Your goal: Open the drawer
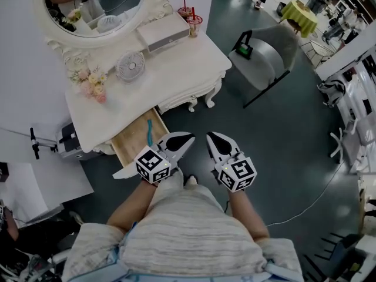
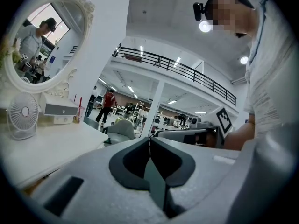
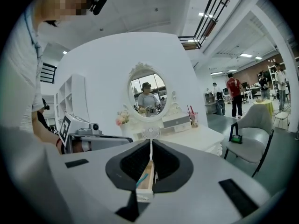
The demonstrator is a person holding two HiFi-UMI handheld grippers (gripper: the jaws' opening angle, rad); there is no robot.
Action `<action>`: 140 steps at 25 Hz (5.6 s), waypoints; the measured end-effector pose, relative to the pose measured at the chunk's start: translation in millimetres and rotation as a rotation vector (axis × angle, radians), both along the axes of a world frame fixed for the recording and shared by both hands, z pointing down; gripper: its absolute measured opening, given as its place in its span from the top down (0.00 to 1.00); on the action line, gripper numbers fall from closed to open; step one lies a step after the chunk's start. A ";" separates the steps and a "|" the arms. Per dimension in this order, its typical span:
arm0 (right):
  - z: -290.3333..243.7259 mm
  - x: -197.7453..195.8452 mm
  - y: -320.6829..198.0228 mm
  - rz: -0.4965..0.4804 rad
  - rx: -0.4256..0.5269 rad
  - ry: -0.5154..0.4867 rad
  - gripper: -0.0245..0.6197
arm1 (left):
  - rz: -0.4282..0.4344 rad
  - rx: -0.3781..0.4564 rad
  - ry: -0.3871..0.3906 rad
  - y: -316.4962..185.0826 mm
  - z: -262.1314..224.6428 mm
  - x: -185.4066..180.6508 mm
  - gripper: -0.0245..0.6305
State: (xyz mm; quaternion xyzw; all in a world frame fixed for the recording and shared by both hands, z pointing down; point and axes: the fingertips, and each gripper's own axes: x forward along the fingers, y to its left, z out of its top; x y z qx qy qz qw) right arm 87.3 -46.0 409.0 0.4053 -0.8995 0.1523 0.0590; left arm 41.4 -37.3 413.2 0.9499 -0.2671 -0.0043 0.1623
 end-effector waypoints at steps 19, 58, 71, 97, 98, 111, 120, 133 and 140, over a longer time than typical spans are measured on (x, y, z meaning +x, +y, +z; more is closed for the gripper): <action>54.1 -30.6 -61.1 -0.060 -0.020 0.059 0.95 | -0.052 -0.022 -0.049 -57.0 55.0 -15.9 0.94; 215.7 -35.9 -193.5 -0.022 -0.172 0.201 0.88 | -0.054 -0.173 -0.087 -156.3 189.4 -16.9 0.94; 264.4 -36.9 -222.9 -0.019 -0.248 0.254 0.80 | -0.048 -0.223 -0.090 -172.4 210.3 -18.0 0.94; 345.3 -38.9 -265.8 -0.002 -0.374 0.464 0.73 | -0.014 -0.275 -0.069 -186.6 228.7 -29.0 0.94; 346.8 -39.6 -266.1 -0.004 -0.377 0.467 0.73 | -0.016 -0.275 -0.069 -187.3 228.9 -30.4 0.94; 351.2 -34.9 -272.1 0.030 -0.404 0.497 0.76 | -0.019 -0.279 -0.062 -186.5 226.6 -33.7 0.94; 352.6 -35.0 -270.0 0.036 -0.423 0.514 0.76 | -0.021 -0.271 -0.059 -181.6 222.0 -33.4 0.94; 355.6 -19.3 -247.7 0.046 -0.443 0.561 0.76 | -0.017 -0.273 -0.059 -161.8 215.4 -31.5 0.94; 354.3 -8.3 -228.5 0.048 -0.458 0.574 0.77 | -0.010 -0.271 -0.061 -147.5 213.4 -23.5 0.94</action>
